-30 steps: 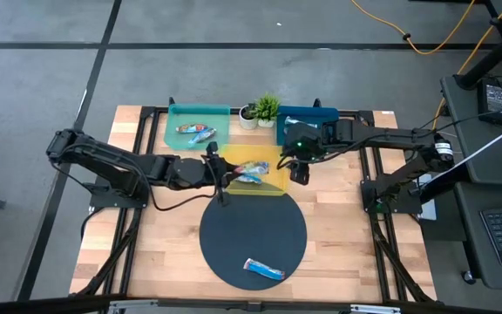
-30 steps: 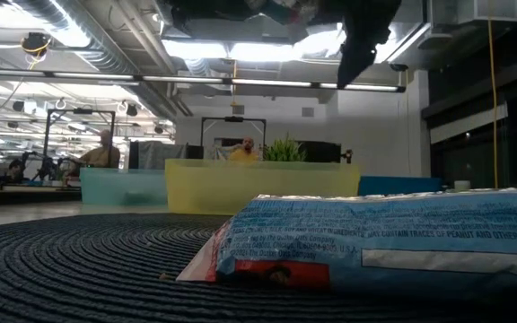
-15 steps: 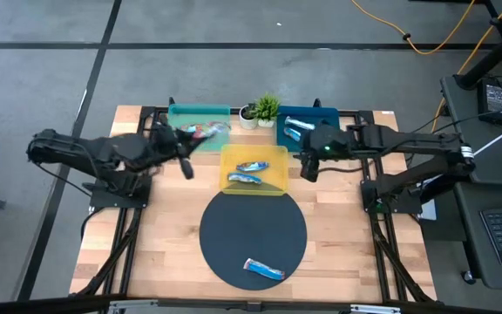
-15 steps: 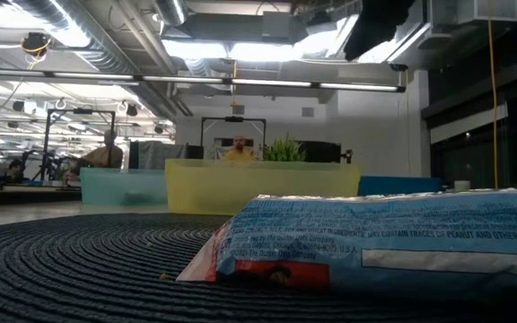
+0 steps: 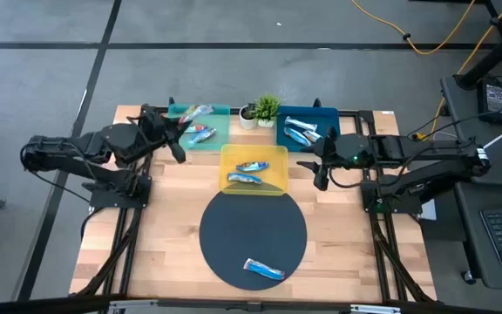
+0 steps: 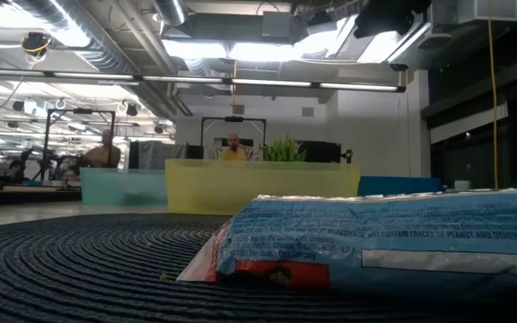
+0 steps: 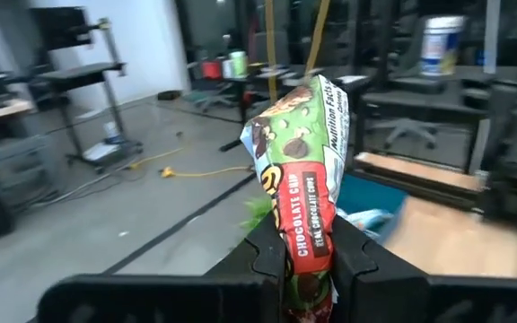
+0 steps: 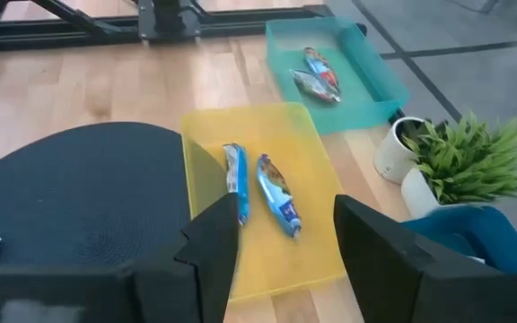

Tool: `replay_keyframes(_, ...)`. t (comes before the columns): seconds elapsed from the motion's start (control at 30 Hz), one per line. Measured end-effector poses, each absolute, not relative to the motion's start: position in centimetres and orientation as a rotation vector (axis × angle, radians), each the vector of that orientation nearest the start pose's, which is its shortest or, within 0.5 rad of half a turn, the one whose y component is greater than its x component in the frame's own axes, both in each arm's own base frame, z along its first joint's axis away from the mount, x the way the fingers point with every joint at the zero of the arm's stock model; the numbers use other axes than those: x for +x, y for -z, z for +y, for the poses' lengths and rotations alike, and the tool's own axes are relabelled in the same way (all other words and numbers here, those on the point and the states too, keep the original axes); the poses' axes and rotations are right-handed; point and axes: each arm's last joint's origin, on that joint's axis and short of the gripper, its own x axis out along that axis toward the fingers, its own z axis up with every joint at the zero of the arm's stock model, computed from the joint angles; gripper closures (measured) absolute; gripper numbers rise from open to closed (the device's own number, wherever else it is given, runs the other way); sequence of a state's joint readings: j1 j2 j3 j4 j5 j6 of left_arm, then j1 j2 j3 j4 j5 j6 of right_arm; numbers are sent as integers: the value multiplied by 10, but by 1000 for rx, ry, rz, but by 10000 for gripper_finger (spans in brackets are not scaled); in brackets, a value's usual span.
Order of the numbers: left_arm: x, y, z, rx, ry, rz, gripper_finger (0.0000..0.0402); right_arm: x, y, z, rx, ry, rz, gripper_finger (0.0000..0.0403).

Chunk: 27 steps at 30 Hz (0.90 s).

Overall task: Pick and place Granola Bars by type
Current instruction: Put the red granola bar into the green bin

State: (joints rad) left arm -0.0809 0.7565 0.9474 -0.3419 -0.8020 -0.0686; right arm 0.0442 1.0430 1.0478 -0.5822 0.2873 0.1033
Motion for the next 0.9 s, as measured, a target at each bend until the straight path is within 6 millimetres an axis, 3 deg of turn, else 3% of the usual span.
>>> replay_keyframes(0.1,142,-379,21,-6,-772,132,377,212,-341,2,4,260,555,218)
replay_keyframes(0.53,121,-424,84,-12,-930,458,377,212,-341,2,-9,256,558,218)
replay_keyframes(0.7,128,-410,114,-152,-855,512,376,212,-341,2,-28,250,558,218)
replay_keyframes(0.9,143,-364,150,-257,-842,691,375,212,-341,2,-25,251,558,218)
